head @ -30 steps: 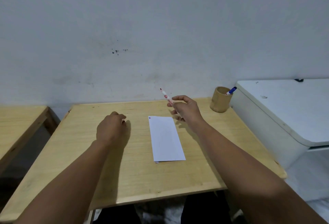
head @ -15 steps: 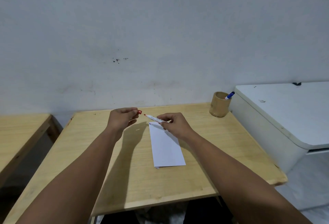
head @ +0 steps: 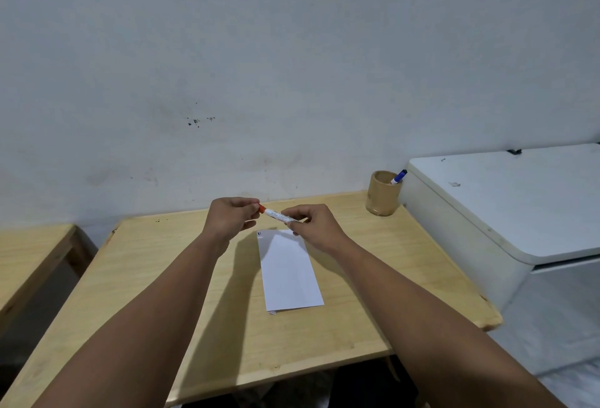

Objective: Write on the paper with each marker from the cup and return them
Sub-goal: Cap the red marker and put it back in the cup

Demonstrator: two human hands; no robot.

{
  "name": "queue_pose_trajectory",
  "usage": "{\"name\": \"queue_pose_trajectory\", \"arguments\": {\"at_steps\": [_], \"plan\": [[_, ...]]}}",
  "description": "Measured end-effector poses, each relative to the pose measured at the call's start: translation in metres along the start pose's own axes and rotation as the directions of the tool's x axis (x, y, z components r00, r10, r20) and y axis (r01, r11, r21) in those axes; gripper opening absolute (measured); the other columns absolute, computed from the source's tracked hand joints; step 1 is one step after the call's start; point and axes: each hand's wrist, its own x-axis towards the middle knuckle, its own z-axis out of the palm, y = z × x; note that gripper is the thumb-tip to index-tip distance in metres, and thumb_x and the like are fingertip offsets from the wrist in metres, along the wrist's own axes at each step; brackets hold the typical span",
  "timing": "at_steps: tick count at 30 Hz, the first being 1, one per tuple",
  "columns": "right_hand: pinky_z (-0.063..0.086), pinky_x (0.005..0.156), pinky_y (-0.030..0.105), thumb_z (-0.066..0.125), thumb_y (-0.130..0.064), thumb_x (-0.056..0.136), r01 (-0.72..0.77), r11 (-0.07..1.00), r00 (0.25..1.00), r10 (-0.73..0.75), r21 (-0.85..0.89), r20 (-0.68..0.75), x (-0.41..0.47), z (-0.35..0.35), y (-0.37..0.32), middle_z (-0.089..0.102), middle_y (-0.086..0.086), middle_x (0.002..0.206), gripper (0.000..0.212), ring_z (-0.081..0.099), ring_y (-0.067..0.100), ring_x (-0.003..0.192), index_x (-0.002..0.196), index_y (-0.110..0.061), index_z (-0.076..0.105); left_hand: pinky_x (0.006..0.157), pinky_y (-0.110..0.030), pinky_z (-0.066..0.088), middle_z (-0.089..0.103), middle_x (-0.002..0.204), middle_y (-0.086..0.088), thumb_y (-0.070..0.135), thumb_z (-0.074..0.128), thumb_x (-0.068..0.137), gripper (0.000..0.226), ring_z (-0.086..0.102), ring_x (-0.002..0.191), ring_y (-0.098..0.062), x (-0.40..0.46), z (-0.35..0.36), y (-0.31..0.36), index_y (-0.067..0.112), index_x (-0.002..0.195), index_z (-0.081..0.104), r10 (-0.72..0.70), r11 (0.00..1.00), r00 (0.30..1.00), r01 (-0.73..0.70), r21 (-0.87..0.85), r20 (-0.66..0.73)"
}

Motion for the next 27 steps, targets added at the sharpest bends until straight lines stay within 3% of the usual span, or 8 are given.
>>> {"name": "queue_pose_trajectory", "arguments": {"at_steps": [4, 11, 16, 19, 22, 27], "plan": [[0.056, 0.077, 0.032, 0.077, -0.011, 0.092, 0.028, 0.999, 0.996, -0.024, 0.042, -0.087, 0.001, -0.011, -0.004, 0.079, -0.003, 0.098, 0.029, 0.067, 0.012, 0.072, 0.091, -0.040, 0.080, 0.081, -0.034, 0.060, 0.074, 0.093, -0.016, 0.003, 0.068, 0.095, 0.014, 0.070, 0.086, -0.023, 0.004, 0.021, 0.011, -0.004, 0.105, 0.076, 0.024, 1.000, 1.000, -0.024, 0.016, -0.004], [0.056, 0.075, 0.028, 0.077, -0.005, 0.094, 0.041, 0.998, 0.971, -0.030, 0.041, -0.239, 0.013, -0.049, -0.009, 0.073, -0.008, 0.087, 0.018, 0.065, 0.013, 0.068, 0.107, -0.016, 0.083, 0.074, -0.029, 0.063, 0.074, 0.088, -0.015, -0.001, 0.067, 0.094, 0.017, 0.071, 0.077, -0.019, 0.022, 0.072, 0.048, -0.008, 0.108, 0.073, 0.110, 0.994, 0.994, -0.110, 0.020, 0.025], [0.055, 0.082, 0.031, 0.075, -0.013, 0.097, 0.048, 0.962, 0.972, -0.107, -0.269, -0.208, 0.037, -0.115, -0.023, 0.073, -0.010, 0.092, 0.033, 0.070, 0.011, 0.080, 0.129, -0.017, 0.077, 0.080, -0.030, 0.058, 0.079, 0.102, -0.008, 0.009, 0.067, 0.095, 0.019, 0.075, 0.085, -0.012, 0.037, 0.128, 0.094, 0.006, 0.112, 0.077, 0.255, 0.957, 0.942, -0.278, 0.081, 0.216], [0.060, 0.091, 0.038, 0.073, -0.023, 0.097, 0.036, 0.921, 0.921, -0.182, -0.387, -0.346, 0.058, -0.156, -0.036, 0.080, -0.004, 0.101, 0.020, 0.075, 0.018, 0.096, 0.115, -0.020, 0.080, 0.080, -0.027, 0.057, 0.078, 0.105, -0.001, 0.011, 0.064, 0.095, 0.030, 0.075, 0.092, -0.012, 0.050, 0.170, 0.103, 0.015, 0.124, 0.070, 0.322, 0.940, 0.925, -0.338, 0.044, 0.203], [0.061, 0.089, 0.040, 0.070, -0.030, 0.097, -0.024, 0.910, 0.859, -0.193, -0.414, -0.474, 0.079, -0.191, -0.039, 0.079, -0.004, 0.097, 0.016, 0.074, 0.020, 0.092, 0.105, -0.018, 0.077, 0.088, -0.036, 0.058, 0.075, 0.112, -0.002, 0.017, 0.060, 0.095, 0.038, 0.070, 0.091, -0.016, 0.068, 0.205, 0.080, 0.019, 0.133, 0.065, 0.291, 0.924, 0.938, -0.327, 0.197, 0.189], [0.060, 0.088, 0.051, 0.065, -0.027, 0.091, -0.176, 0.868, 0.873, -0.081, -0.464, -0.482, 0.092, -0.217, -0.008, 0.075, -0.002, 0.098, 0.018, 0.071, 0.028, 0.095, 0.107, -0.020, 0.069, 0.105, -0.038, 0.046, 0.054, 0.148, -0.010, 0.028, 0.074, 0.089, 0.076, 0.054, 0.134, -0.027, 0.082, 0.251, 0.031, 0.017, 0.155, 0.039, 0.149, 0.854, 0.927, -0.296, 0.428, 0.343]]}}
